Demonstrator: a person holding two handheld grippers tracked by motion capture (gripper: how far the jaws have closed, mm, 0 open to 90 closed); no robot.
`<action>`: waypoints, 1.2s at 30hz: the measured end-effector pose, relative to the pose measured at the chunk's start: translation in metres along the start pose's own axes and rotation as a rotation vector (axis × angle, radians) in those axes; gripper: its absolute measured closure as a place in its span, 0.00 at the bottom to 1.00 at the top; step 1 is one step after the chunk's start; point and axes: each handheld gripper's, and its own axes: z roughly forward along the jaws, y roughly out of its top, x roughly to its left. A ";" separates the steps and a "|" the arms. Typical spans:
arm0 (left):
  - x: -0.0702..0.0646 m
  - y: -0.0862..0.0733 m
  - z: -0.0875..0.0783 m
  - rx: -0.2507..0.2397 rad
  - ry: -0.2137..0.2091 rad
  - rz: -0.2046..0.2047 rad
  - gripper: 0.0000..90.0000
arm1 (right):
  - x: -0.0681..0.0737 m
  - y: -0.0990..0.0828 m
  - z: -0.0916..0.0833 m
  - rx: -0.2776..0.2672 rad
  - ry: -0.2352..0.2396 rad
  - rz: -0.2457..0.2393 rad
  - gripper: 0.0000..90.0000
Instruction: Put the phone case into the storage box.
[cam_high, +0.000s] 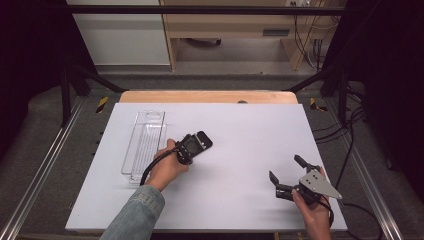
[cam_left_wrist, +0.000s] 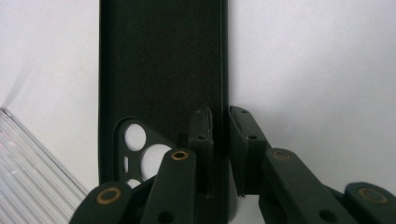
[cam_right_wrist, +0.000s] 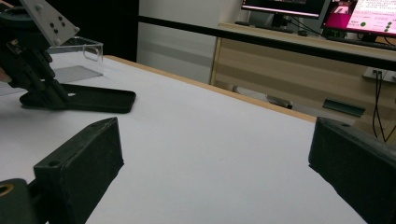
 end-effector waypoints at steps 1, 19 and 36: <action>0.000 0.000 0.000 0.000 0.000 0.000 0.88 | 0.000 0.000 0.000 0.000 0.000 0.000 0.03; -0.001 0.001 0.000 0.001 0.004 0.017 0.92 | 0.000 0.000 0.000 0.003 0.000 0.001 0.03; -0.002 0.002 -0.001 -0.001 0.014 0.013 0.96 | 0.000 0.000 0.000 0.005 0.000 0.002 0.03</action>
